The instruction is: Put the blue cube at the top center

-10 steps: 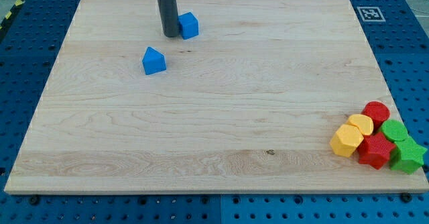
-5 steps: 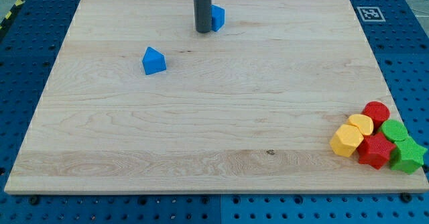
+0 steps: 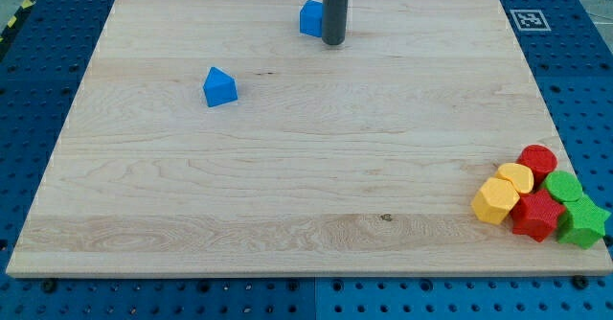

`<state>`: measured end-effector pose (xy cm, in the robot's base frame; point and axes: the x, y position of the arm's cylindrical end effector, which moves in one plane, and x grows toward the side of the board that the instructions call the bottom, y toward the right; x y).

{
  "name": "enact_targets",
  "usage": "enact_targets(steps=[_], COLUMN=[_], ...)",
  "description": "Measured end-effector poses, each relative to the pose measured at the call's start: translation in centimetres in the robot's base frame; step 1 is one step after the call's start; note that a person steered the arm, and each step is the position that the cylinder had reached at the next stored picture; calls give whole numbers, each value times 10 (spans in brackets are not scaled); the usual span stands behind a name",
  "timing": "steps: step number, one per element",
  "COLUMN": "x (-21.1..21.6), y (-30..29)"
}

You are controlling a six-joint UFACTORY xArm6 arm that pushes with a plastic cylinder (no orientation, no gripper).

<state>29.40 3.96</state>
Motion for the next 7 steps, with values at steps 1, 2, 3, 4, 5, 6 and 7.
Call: enact_targets(steps=[1,2,3,4,5,6,7], x=[-9,-24,-26,-26,-27,-27,-26], y=[4,-9,-12,-29,-42,-46,-58])
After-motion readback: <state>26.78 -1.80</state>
